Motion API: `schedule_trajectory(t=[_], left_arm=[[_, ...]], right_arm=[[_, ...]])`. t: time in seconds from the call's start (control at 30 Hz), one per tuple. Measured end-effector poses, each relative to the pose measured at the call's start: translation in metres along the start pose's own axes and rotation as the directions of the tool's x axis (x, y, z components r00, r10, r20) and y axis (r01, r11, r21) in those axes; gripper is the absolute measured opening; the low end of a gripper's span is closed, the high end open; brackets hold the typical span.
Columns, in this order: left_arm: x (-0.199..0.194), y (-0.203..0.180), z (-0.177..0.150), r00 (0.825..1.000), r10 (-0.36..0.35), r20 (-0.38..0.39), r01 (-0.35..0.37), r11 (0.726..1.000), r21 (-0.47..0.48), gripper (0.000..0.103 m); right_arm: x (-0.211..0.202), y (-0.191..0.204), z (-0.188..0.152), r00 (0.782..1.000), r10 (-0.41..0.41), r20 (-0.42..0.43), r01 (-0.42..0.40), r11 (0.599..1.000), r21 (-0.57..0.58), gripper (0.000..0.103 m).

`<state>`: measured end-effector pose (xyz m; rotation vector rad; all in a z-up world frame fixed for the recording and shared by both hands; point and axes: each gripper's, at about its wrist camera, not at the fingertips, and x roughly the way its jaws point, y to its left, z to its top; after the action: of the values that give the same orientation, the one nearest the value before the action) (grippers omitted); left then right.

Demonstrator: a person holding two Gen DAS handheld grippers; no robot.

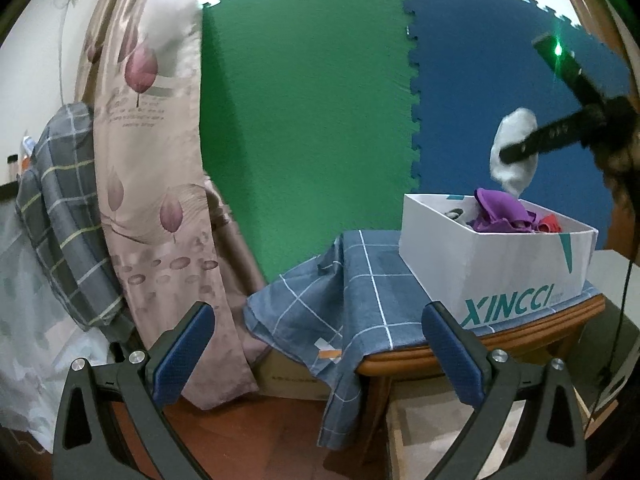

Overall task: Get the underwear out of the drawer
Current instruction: 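Carry the white underwear up over the white box with the right gripper, then lower the white underwear into the box and open the right gripper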

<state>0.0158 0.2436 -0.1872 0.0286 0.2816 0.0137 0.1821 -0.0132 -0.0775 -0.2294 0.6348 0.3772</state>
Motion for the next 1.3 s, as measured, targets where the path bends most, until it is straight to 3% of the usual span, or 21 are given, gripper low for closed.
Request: schedule_trajectory(t=[0.33, 0.43, 0.53, 1.3], left_arm=[[-0.001, 0.003, 0.000, 1.000, -0.002, -0.001, 0.002, 1.000, -0.014, 0.103], [-0.001, 0.003, 0.000, 1.000, 0.000, -0.001, 0.000, 1.000, -0.015, 0.103], [-0.001, 0.003, 0.000, 1.000, -0.001, -0.001, 0.001, 1.000, -0.017, 0.103], [0.007, -0.004, 0.001, 1.000, 0.010, -0.023, -0.010, 1.000, 0.002, 0.103]], right_arm=[[0.060, -0.001, -0.034, 0.984, 0.047, -0.173, -0.037, 0.998, 0.060, 0.034], [0.090, -0.009, -0.048, 0.949, 0.140, -0.282, -0.105, 0.985, 0.136, 0.037], [0.102, -0.023, -0.054, 0.918, 0.253, -0.306, -0.178, 0.951, 0.253, 0.040], [0.099, -0.027, -0.061, 0.923, 0.267, -0.276, -0.183, 0.938, 0.296, 0.043]])
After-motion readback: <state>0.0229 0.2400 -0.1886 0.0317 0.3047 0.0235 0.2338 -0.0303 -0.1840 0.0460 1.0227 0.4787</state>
